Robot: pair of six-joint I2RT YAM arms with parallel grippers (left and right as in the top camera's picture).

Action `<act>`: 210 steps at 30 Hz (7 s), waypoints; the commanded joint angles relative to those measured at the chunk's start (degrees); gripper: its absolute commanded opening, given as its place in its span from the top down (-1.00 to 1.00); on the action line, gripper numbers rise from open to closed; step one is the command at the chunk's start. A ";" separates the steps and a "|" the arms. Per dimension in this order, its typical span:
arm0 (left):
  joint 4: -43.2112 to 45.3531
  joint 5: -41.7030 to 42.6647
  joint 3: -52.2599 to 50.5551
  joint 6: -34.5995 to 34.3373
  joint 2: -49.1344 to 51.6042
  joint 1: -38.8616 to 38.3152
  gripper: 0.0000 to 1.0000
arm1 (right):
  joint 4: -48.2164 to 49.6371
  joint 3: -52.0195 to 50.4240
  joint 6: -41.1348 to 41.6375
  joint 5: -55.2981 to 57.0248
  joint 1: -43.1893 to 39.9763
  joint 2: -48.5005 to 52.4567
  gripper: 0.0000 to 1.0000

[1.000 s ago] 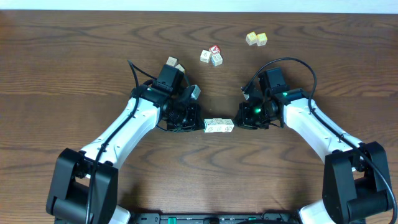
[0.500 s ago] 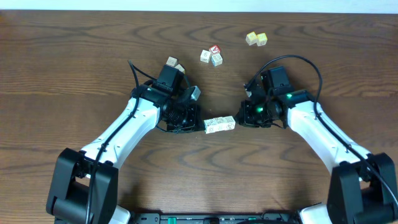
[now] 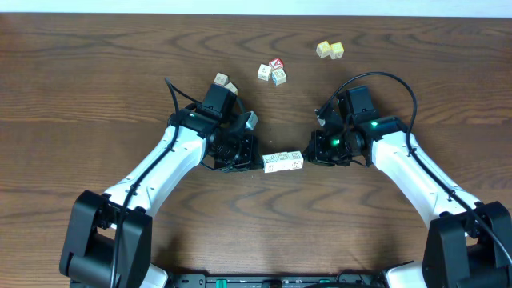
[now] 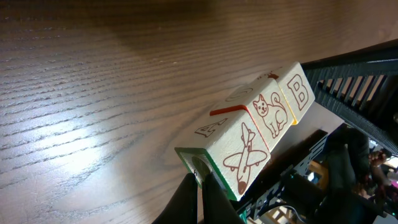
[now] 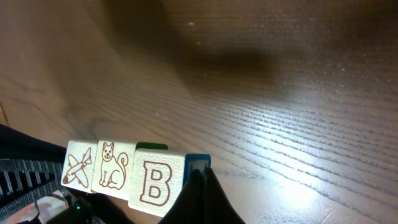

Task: Lift 3 blocks
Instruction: 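Hold the three blocks raised between both grippers, then lower the block row to the table and open both grippers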

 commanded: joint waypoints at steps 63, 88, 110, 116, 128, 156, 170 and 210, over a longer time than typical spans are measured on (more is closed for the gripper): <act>2.89 5.66 1.77 -2.01 0.20 -1.49 0.86 | -0.15 0.59 1.36 -10.19 4.63 -4.00 0.98; 3.21 5.66 1.77 -2.01 0.20 -1.49 0.85 | -0.17 0.59 1.36 -10.16 4.63 -4.00 0.98; 3.28 5.66 1.77 -2.03 0.22 -1.49 0.85 | -0.15 0.59 1.36 -10.16 4.63 -4.00 0.98; 3.28 5.66 1.77 -2.03 0.22 -1.49 0.85 | -0.15 0.59 1.36 -10.16 4.63 -4.00 0.98; 3.28 5.66 1.77 -2.03 0.22 -1.49 0.85 | -0.15 0.59 1.36 -10.19 4.63 -4.00 0.97; 3.28 5.66 1.77 -2.03 0.22 -1.49 0.86 | -0.15 0.59 1.36 -10.19 4.63 -4.00 0.98; 3.30 5.66 1.77 -2.05 0.22 -1.49 0.86 | -0.13 0.59 1.36 -10.14 4.63 -4.00 0.97; 6.64 3.72 1.75 -5.09 3.56 -3.74 0.86 | 2.95 -1.42 3.67 -7.63 4.68 -3.87 0.97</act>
